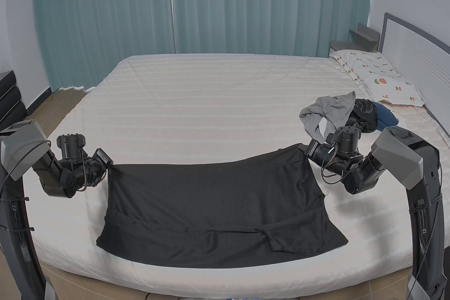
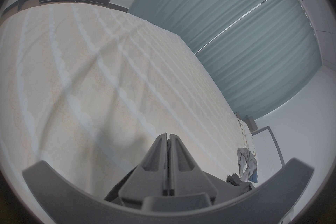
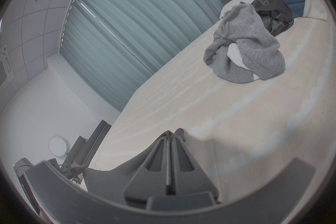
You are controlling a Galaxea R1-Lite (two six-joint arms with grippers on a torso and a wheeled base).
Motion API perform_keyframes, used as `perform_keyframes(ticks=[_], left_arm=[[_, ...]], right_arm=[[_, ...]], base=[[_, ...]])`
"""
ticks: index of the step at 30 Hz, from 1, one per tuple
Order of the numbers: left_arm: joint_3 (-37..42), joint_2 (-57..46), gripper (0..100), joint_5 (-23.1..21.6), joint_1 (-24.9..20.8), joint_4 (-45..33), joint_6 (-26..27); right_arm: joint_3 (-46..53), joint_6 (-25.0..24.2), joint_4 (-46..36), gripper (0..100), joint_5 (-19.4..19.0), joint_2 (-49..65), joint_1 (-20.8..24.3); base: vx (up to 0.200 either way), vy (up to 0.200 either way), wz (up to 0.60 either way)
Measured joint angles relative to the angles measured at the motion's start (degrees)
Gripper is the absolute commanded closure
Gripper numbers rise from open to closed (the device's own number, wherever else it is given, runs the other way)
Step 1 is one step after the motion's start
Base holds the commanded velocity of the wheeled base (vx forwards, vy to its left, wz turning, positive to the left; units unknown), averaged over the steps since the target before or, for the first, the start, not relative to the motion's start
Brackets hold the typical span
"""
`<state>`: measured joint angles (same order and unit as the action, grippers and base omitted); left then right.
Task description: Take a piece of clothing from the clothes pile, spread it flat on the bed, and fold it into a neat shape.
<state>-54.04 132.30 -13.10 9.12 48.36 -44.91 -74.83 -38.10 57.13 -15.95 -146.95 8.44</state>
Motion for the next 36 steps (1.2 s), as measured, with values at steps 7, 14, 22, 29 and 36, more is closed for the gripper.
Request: perform_keyframes(ticks=[7, 14, 22, 29, 36], left_arm=[[3.5, -1.5, 100, -0.5, 0.2, 0.1, 5.0], [7.0, -3.7, 100, -0.9, 0.8, 0.2, 10.5], [11.7, -5.8, 100, -1.9, 0.9, -0.2, 19.2], [16.3, -7.5, 100, -2.5, 1.4, -0.4, 29.0], [20.2, -7.9, 100, -2.6, 1.5, -2.8, 36.7]], right_arm=[[4.6, 0.1, 0.1, 100, -2.9, 2.7, -0.6], [10.8, 1.2, 0.3, 100, -6.2, 5.7, -1.4], [18.1, 4.8, 0.5, 100, -10.3, 8.4, -2.8], [25.0, 9.4, 1.6, 100, -13.8, 10.4, -3.6], [31.2, 16.8, 1.9, 100, -14.5, 11.3, -3.9]], base=[[0.0, 0.0, 0.0], [0.0, 0.0, 0.0], [0.0, 0.0, 0.0], [0.0, 0.0, 0.0], [0.0, 0.0, 0.0]])
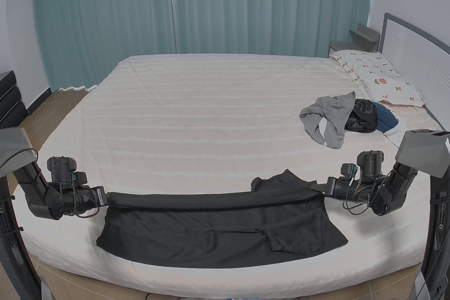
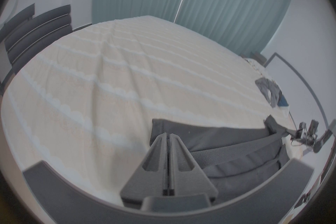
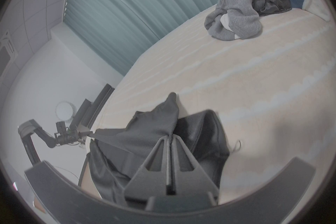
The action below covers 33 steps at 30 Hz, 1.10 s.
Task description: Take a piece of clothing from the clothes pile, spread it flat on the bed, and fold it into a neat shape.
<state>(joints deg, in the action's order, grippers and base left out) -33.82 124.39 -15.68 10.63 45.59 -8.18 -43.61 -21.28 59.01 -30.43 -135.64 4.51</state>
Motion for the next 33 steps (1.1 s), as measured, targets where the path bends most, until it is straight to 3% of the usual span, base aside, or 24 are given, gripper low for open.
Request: perform_keyframes(ticks=[9, 18, 33], left_arm=[[1.7, -0.2, 100, 0.0, 0.3, -4.1, 4.9], [2.4, -0.3, 100, 0.0, 0.7, -5.2, 6.6], [2.0, -0.1, 100, 0.0, 1.1, -6.8, 6.8]], right_arm=[[6.2, 5.7, 1.4, 100, -1.3, 1.0, -0.3], [9.6, 5.0, 6.9, 100, -2.7, 2.2, -1.3], [13.6, 6.8, 7.2, 100, -3.0, 1.1, -2.0]], base=[[0.0, 0.0, 0.0], [0.0, 0.0, 0.0], [0.0, 0.0, 0.0]])
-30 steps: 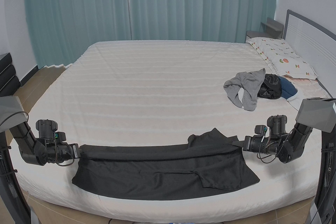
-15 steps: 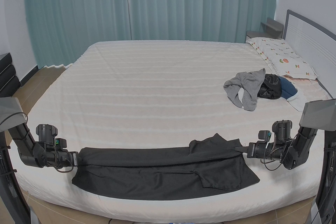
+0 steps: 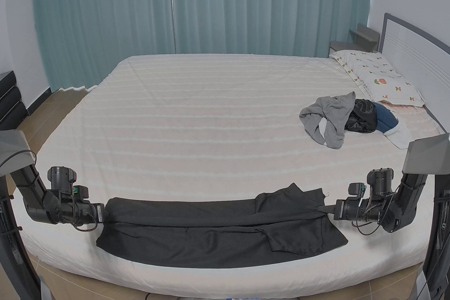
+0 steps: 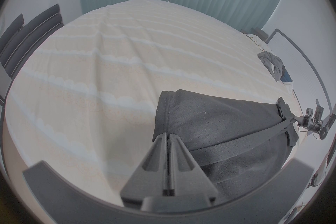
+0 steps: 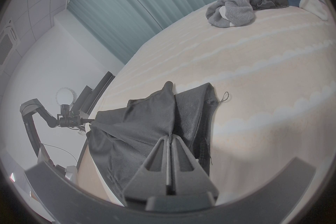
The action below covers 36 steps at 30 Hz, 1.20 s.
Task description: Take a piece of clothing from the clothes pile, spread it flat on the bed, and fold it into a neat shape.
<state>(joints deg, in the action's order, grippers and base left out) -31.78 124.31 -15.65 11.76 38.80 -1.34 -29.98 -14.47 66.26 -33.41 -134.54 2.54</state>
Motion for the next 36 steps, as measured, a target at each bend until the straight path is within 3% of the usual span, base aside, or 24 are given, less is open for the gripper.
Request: perform_keyframes(ticks=[1, 10, 16, 20, 25, 29, 32, 36], left_arm=[[0.0, 0.0, 0, 0.0, 0.0, -0.5, 0.0], [-0.2, 0.0, 0, -0.3, -0.2, -1.1, 0.0], [0.1, -1.0, 0, -1.0, 0.0, -1.1, -1.4], [0.5, -2.9, 0, -2.7, 0.1, -1.1, -9.1], [1.3, -5.7, 0, -6.3, 0.3, -0.8, -25.3], [2.5, -6.8, 0, -8.8, 0.6, 0.2, -34.4], [4.3, -7.4, 0, -12.2, 1.2, 2.7, -39.8], [6.6, -7.8, 0, -14.2, 2.6, 5.4, -42.4]], right_arm=[[0.0, 0.2, 0.0, 0, 0.0, -0.2, 0.0], [-0.3, -1.8, 0.1, 0, -0.5, -0.4, -0.1], [-0.5, -11.3, 1.1, 0, -0.4, 2.2, -0.4], [0.5, -18.1, 1.9, 0, 0.0, 4.2, 0.0], [2.7, -30.1, 6.0, 0, 0.4, 5.2, 0.5], [4.2, -36.7, 11.6, 0, 0.5, 4.9, 0.5], [6.0, -40.6, 16.0, 0, 0.7, 4.3, 0.8], [8.9, -42.5, 18.4, 0, 0.7, 3.6, 1.2]], base=[[0.0, 0.0, 0.0], [0.0, 0.0, 0.0], [0.0, 0.0, 0.0], [0.0, 0.0, 0.0], [0.0, 0.0, 0.0], [0.0, 0.0, 0.0], [0.0, 0.0, 0.0], [-0.05, 0.0, 0.0]])
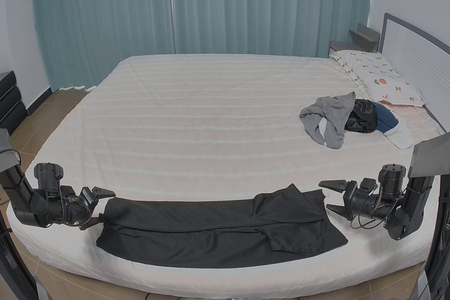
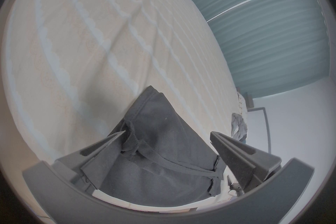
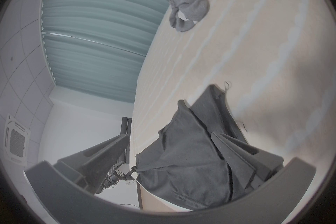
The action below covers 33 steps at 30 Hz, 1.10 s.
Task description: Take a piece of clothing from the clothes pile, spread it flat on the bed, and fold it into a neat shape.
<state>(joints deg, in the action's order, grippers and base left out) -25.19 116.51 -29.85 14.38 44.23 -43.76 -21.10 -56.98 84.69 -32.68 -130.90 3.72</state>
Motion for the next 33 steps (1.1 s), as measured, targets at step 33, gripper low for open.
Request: perform_keyframes(ticks=[33], left_arm=[[-2.4, 2.8, 0, 4.4, 1.1, 5.5, -0.2]], right_arm=[[0.3, -1.5, 3.0, 0, 1.0, -2.5, 2.2]], base=[[-0.03, 0.0, 0.0]])
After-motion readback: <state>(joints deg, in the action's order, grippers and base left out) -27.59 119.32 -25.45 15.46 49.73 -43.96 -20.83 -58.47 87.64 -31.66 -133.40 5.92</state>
